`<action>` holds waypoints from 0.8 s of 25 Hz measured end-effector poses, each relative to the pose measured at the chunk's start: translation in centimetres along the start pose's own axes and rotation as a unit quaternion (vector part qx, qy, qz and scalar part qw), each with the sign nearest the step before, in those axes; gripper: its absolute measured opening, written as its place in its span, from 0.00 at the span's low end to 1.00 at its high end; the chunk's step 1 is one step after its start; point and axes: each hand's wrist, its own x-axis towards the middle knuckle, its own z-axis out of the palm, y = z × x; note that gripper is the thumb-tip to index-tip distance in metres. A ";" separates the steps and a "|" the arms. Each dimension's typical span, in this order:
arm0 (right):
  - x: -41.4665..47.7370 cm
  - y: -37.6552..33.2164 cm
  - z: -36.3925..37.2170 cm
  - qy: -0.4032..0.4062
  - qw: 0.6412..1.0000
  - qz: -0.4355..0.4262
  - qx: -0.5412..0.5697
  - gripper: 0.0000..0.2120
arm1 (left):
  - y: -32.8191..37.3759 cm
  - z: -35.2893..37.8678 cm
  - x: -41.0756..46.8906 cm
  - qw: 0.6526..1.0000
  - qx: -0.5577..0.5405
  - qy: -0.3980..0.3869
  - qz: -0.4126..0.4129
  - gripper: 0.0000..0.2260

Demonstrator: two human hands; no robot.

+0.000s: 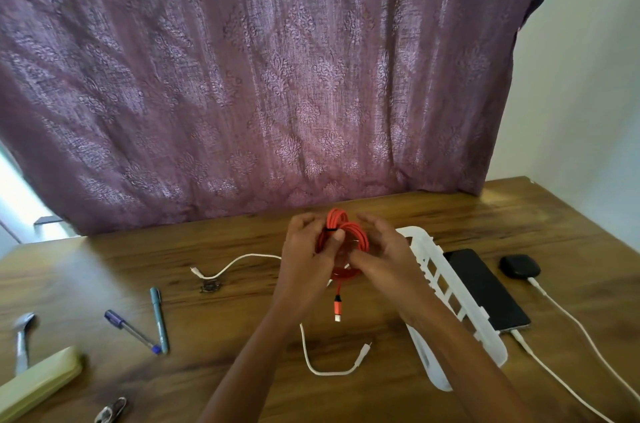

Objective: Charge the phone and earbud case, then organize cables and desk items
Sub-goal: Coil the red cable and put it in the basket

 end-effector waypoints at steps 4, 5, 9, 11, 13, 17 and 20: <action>0.5 -0.5 -0.2 -0.024 0.999 -0.025 -0.039 0.18 | 0.0 -0.1 0.0 0.999 -0.010 -0.040 0.008 0.06; 0.5 -0.6 -0.2 -0.007 0.999 -0.031 -0.036 0.18 | 0.1 -0.2 0.0 0.999 -0.004 -0.044 0.012 0.05; 0.7 -0.5 -0.2 0.075 0.983 -0.099 -0.136 0.30 | 0.0 -0.5 0.2 0.996 0.032 -0.078 0.008 0.06; 0.7 -0.2 -0.6 0.059 0.957 -0.128 -0.254 0.35 | 0.1 -0.5 0.1 0.994 0.045 -0.095 0.018 0.07; 0.7 -0.2 -1.0 0.052 0.942 -0.148 -0.296 0.30 | 0.4 -0.6 0.1 0.994 0.033 -0.105 0.021 0.07; 0.7 -0.5 -1.2 0.023 0.959 -0.116 -0.258 0.10 | 0.6 -0.7 -0.1 0.994 -0.015 -0.109 0.007 0.06; 0.5 -0.6 -1.3 0.016 0.969 -0.091 -0.229 0.07 | 0.5 -0.4 -0.3 0.995 -0.003 -0.095 0.016 0.06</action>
